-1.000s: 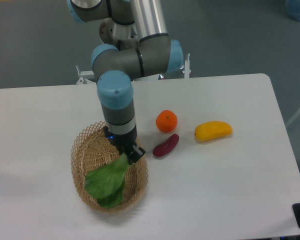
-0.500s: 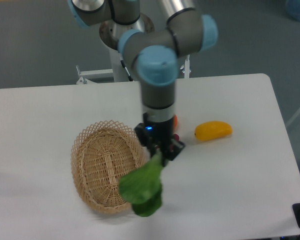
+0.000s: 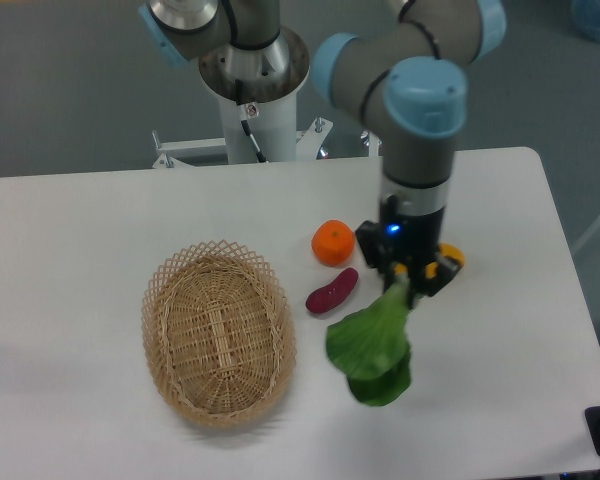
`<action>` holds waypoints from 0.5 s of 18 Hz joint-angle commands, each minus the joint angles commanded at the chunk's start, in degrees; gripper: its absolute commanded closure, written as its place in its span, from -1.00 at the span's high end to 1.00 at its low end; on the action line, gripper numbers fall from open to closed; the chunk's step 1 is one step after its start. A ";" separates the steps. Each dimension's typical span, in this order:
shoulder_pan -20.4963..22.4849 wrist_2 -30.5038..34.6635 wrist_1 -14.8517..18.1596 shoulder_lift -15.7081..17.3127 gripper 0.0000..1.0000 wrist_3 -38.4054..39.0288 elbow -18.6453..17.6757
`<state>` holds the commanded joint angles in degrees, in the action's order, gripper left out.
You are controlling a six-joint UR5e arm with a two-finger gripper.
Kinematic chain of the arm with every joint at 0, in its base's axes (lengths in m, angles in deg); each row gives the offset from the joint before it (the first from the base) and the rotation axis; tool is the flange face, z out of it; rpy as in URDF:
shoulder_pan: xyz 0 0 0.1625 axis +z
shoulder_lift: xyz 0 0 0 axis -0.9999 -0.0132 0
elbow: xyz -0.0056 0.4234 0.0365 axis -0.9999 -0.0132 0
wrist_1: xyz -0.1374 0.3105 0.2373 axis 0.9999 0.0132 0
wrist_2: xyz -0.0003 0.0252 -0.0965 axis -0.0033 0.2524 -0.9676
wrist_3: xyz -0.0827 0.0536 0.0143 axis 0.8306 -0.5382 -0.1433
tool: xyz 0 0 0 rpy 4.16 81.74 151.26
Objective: Pick up the green vegetable from the basket
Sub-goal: 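Lift the bok choy out of the basket and carry it beside the mango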
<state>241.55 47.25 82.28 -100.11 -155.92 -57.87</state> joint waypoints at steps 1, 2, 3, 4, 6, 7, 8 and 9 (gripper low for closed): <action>0.79 0.00 0.70 0.09 -0.18 -1.41 0.00; 1.24 0.09 1.14 0.09 -0.18 -2.90 0.00; 1.85 0.00 1.41 0.18 -0.18 -3.78 0.00; 2.03 0.00 1.76 0.35 -0.18 -3.97 0.00; 2.38 0.00 2.12 0.88 -0.18 -3.97 0.00; 2.38 0.00 2.12 0.97 -0.18 -3.97 0.00; 2.38 0.00 2.12 0.97 -0.18 -3.97 0.09; 2.38 0.00 2.12 0.97 -0.18 -3.97 0.09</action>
<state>243.93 47.25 84.40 -99.14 -159.89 -57.78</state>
